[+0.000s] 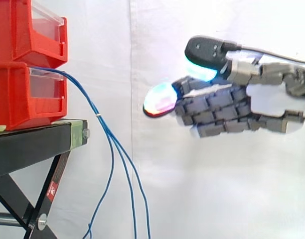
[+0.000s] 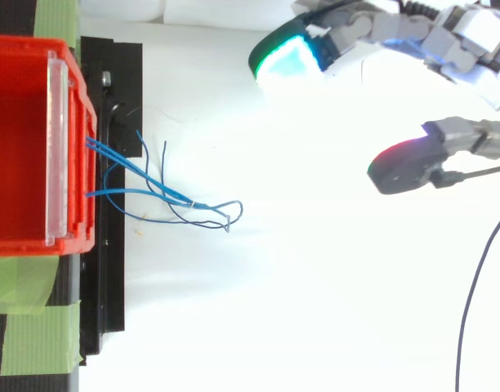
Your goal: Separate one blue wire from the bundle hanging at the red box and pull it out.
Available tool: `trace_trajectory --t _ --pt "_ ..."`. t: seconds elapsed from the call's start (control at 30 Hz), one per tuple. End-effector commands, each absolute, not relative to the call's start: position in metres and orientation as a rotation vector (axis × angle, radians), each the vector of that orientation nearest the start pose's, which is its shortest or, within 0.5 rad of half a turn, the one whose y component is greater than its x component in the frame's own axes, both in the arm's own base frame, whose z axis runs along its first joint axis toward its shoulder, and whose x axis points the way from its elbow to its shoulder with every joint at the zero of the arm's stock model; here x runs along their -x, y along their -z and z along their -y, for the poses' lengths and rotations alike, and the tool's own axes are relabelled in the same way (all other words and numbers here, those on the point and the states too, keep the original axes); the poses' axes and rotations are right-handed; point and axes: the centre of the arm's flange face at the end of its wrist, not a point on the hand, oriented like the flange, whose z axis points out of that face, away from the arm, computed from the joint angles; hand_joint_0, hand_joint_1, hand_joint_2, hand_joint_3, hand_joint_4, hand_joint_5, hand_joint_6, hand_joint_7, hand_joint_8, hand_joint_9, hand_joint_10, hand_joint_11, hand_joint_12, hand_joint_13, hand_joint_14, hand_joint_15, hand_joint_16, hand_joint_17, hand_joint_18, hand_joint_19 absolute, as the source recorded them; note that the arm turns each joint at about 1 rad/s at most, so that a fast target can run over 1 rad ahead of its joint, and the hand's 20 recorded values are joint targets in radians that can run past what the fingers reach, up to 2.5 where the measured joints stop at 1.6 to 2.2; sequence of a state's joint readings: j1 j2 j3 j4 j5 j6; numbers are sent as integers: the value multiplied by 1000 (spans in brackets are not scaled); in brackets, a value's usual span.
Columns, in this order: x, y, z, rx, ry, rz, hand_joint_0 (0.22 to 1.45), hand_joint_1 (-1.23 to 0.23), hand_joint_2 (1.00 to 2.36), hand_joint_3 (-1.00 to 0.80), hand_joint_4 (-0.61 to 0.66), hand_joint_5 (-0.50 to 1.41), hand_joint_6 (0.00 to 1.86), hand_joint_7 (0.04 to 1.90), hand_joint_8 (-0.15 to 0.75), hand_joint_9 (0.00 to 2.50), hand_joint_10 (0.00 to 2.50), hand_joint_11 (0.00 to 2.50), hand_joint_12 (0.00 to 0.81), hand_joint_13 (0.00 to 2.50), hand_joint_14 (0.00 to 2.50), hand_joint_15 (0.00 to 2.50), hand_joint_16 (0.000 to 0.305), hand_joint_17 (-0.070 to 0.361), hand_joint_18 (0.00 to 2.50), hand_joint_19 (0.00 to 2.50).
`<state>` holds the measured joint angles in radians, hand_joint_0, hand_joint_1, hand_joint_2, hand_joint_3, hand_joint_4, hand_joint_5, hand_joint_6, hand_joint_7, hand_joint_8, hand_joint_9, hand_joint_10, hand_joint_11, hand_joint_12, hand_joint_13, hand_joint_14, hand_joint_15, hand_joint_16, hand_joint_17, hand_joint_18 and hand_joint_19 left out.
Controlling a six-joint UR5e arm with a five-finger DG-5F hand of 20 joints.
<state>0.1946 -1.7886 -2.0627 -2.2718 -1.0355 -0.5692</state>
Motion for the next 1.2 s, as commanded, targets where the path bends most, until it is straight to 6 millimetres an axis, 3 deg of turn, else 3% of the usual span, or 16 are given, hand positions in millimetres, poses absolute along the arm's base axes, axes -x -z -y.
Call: trace_trajectory --t 0.0,0.13,0.3,0.57,1.17 --pt "-529 -206 83 -986 -654 -1069 503 -533 1000 -500 224 -236 502 705 247 139 0 0 362 0 2 55 60 135 0 286" --pt "-536 -184 82 -985 -662 -1062 505 -534 1000 -500 226 -235 502 707 249 146 0 0 362 0 0 57 60 135 0 291" --pt "-559 -161 77 -971 -697 -1005 506 -534 1000 -500 226 -234 502 709 250 148 0 0 363 0 2 56 60 135 0 294" --pt "-573 -171 74 -972 -689 -1018 510 -536 1000 -500 231 -231 502 721 249 154 0 0 364 0 2 59 59 134 0 292" --pt "-577 -172 64 -897 -633 -1068 522 -538 1000 -500 256 -219 502 778 251 176 0 0 363 0 2 65 58 131 0 296"
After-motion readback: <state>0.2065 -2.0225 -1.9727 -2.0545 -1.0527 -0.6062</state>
